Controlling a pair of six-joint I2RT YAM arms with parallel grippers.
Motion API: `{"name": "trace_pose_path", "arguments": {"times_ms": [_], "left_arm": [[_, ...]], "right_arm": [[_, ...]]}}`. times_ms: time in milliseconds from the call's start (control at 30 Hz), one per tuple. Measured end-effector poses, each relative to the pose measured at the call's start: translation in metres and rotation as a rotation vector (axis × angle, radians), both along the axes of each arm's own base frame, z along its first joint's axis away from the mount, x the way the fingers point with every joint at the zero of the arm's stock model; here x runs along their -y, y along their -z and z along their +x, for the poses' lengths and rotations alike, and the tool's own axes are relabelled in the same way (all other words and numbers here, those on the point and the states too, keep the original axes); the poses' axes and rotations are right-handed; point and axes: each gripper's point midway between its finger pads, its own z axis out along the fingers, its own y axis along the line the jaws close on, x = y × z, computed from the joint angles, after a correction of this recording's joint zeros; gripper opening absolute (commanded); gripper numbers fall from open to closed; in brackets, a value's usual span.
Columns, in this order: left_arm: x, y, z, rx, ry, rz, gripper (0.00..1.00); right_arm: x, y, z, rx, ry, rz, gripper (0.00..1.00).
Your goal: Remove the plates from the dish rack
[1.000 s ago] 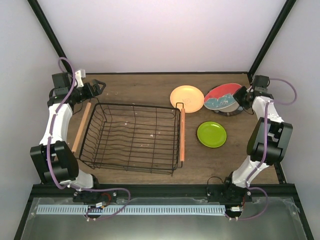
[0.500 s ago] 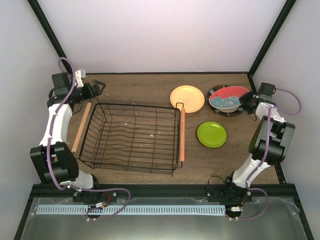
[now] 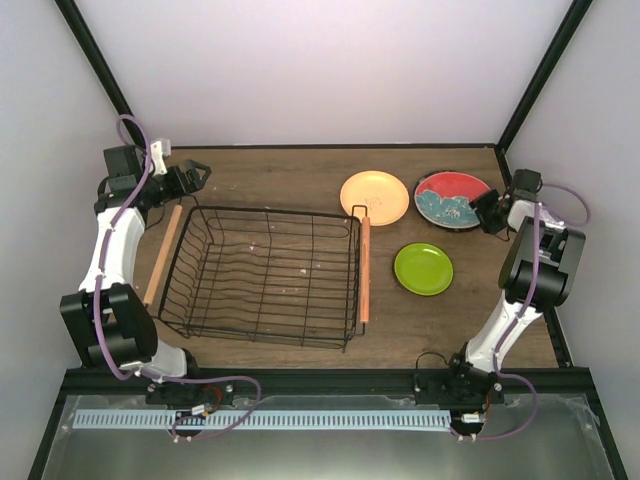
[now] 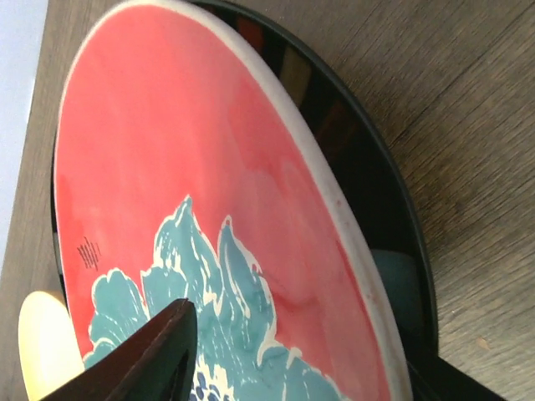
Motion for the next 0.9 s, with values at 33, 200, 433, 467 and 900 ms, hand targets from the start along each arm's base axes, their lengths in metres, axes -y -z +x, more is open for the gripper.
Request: {"name": "trace_pose_path", "arguments": {"times_ms": [33,200,433,467,900], "left_arm": [[0.000,0.000,0.000,-0.001,0.000,0.000,1.00],[0.000,0.005,0.002,-0.013,0.000,-0.004,1.00],[-0.001,0.015,0.005,-0.038,0.001,-0.013,1.00],[-0.001,0.017,0.006,-0.042,0.001,-0.014,1.00],[-0.001,0.019,0.008,-0.042,0.001,-0.015,1.00]], "right_arm": [[0.000,0.000,0.001,-0.004,-0.003,-0.002,0.55],[0.005,-0.008,0.004,-0.012,-0.020,-0.033,0.60],[0.011,-0.007,0.001,-0.064,-0.028,-0.072,0.63],[0.012,-0.006,0.001,-0.074,-0.028,-0.080,0.63],[0.010,-0.002,0.008,-0.125,-0.088,-0.134,0.63]]}}
